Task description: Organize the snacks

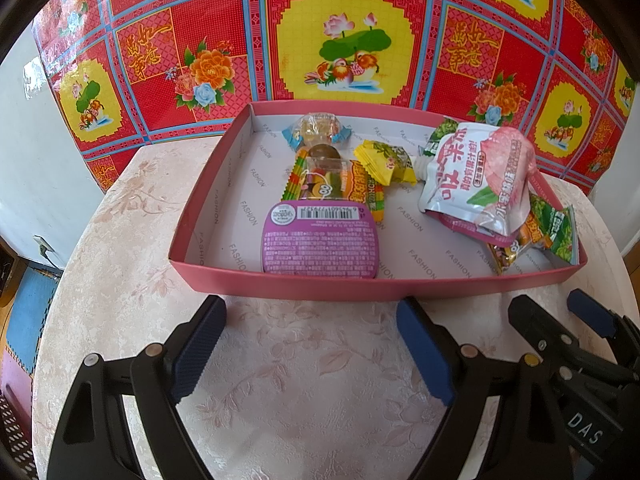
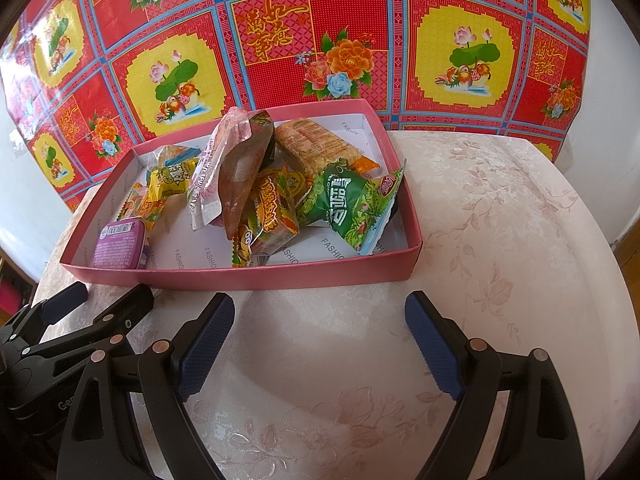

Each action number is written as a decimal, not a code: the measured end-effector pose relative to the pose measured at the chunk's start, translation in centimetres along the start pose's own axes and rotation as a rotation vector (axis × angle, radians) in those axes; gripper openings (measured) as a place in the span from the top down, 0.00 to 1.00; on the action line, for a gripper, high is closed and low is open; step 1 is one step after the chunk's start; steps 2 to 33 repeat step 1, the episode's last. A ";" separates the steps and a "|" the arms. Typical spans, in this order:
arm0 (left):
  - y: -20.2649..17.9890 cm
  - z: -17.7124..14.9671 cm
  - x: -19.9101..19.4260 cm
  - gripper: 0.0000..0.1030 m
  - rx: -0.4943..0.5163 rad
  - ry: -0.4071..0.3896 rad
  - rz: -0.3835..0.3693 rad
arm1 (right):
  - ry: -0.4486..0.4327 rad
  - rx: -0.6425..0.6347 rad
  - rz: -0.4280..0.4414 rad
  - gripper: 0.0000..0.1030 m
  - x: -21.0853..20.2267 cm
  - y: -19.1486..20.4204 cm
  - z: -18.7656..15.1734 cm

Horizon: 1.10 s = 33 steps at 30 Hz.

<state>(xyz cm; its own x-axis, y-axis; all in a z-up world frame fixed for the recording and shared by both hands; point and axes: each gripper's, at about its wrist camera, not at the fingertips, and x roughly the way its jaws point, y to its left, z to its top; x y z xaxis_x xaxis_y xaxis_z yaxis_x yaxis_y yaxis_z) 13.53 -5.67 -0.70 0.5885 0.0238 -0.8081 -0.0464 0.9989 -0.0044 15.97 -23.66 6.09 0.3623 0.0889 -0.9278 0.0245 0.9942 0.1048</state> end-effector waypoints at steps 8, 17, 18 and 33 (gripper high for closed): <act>0.0 0.0 0.0 0.13 0.000 0.000 0.000 | 0.000 0.000 0.000 0.13 0.0 0.0 0.0; 0.0 0.0 0.0 0.13 0.000 0.000 0.000 | 0.000 0.000 0.000 0.13 0.0 0.0 0.0; 0.0 0.0 0.0 0.13 0.000 0.000 0.000 | 0.000 0.000 0.000 0.13 0.0 0.0 0.0; 0.0 0.0 0.0 0.13 0.000 0.000 0.000 | 0.000 0.000 0.000 0.13 0.0 0.0 0.0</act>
